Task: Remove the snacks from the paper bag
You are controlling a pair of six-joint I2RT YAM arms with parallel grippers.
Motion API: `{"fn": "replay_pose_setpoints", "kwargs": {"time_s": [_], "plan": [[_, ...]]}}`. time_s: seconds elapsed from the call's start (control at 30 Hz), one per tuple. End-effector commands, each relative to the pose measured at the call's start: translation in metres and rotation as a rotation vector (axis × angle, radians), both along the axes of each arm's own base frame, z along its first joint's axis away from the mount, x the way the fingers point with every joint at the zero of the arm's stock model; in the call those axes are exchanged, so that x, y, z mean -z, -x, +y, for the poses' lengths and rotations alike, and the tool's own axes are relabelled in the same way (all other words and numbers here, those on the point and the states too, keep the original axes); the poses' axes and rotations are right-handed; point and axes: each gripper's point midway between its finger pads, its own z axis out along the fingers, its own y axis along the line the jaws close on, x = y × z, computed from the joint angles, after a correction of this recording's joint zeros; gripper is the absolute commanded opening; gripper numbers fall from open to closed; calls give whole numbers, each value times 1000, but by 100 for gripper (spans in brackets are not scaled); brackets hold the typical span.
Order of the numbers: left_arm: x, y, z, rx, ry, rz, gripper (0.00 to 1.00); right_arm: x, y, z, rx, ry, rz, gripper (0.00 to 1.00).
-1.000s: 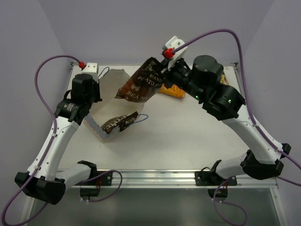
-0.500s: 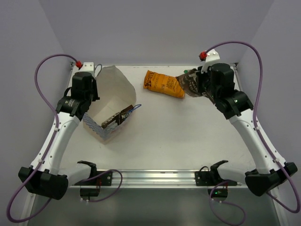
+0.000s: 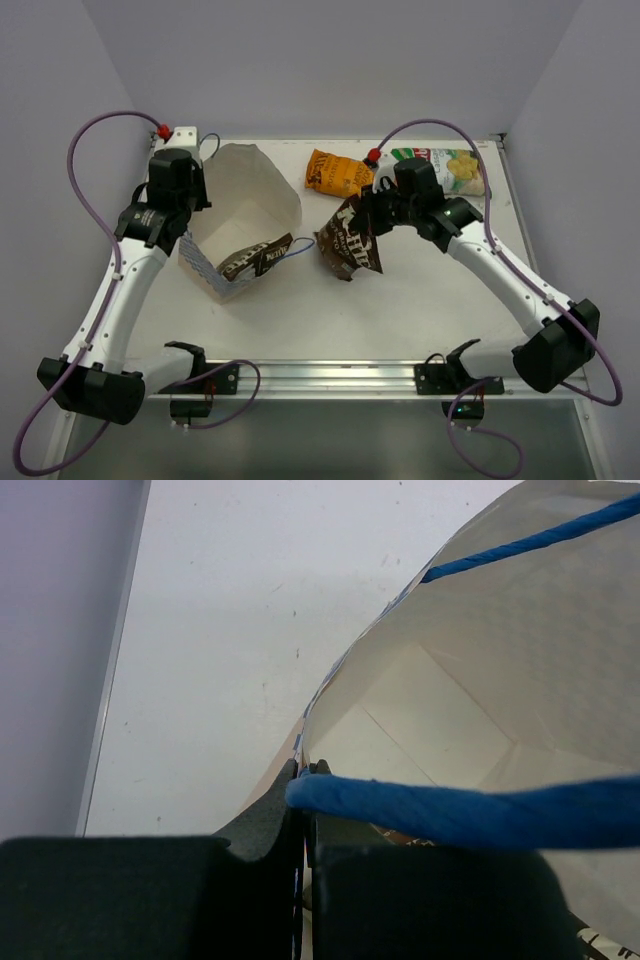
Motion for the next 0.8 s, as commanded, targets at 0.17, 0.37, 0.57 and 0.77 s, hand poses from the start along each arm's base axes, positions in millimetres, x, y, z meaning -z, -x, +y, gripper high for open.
{"fn": "replay_pose_setpoints", "kwargs": {"time_s": [0.17,0.37,0.57,0.77], "plan": [[-30,-5,-2,3,36,-98,0,53,-7,6,55,-112,180,0],[-30,-6,-6,37,36,-105,0,92,-25,-34,258,25,259,19],[-28,-6,-8,53,34,-102,0,49,-45,-51,290,131,148,53],[-28,-7,-15,91,44,-98,0,-5,-61,-70,293,227,-29,76]]}}
